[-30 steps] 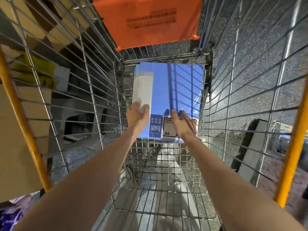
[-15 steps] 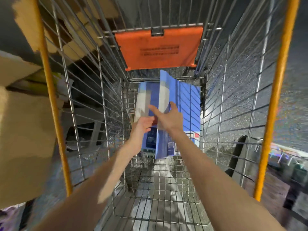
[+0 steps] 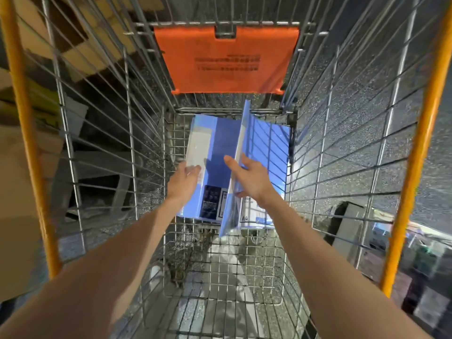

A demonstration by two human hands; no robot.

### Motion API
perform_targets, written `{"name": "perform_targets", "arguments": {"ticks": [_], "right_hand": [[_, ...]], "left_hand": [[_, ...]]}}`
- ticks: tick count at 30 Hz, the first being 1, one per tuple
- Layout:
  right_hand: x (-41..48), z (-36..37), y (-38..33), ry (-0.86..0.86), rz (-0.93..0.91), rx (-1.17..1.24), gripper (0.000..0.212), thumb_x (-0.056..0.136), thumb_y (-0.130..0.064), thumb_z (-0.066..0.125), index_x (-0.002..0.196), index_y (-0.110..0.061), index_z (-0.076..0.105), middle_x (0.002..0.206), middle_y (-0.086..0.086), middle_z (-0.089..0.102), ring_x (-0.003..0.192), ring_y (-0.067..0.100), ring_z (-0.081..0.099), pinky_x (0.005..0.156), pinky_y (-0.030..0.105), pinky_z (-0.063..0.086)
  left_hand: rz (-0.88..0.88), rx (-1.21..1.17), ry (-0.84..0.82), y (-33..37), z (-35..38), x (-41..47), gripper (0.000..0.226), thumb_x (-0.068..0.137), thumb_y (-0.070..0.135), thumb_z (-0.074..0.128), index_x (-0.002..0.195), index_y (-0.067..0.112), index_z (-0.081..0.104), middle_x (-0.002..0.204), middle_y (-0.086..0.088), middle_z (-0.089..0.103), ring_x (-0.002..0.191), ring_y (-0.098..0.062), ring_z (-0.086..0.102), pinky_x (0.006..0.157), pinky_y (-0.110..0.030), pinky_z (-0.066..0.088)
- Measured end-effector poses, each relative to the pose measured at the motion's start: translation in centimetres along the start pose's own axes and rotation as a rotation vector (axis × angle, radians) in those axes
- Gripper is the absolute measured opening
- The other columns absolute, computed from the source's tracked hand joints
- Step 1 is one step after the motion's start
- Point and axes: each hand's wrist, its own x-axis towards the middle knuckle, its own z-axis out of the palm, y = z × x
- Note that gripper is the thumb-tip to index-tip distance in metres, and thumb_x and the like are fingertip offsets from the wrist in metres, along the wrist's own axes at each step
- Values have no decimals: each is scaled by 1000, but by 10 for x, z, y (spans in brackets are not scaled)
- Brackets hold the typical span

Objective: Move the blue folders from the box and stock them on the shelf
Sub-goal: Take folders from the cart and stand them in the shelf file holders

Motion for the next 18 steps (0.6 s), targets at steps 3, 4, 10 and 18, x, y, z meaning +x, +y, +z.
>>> {"name": "perform_targets", "arguments": {"ticks": [3,4,10,18], "right_hand": [[1,1,-3,-3,3,-26,84,92,-58,58,157,-16,25,143,12,50,108,25,59,79,51,61],[1,1,-5,-2,-2,-35,86,91,-61,58,157,-17,25,153,9,40,118,27,56,80,51,60],[-12,-5,-12,24,-3,-41,94,84,-73,56,157,-23,24,144,6,49,115,26,58,93,52,55],[-36,-3,-30,154,35,-58,92,86,-77,46,155,-19,32,152,8,44,138,30,44,113,41,38]], "left_hand": [[-133,-124,-42,-1,-4,11,79,96,66,44,159,24,20,156,-3,42,140,-30,43,117,-48,32],[-155,-145,-68,-2,-8,16,89,89,78,40,157,24,23,158,-5,40,140,-32,42,117,-52,31],[-38,-319,-187,32,-27,-24,71,104,57,6,133,18,58,121,-5,67,109,-23,65,84,-32,52],[-144,-568,-389,64,-9,-55,65,105,57,11,130,21,58,116,-1,68,110,-18,62,98,-42,45]]}}
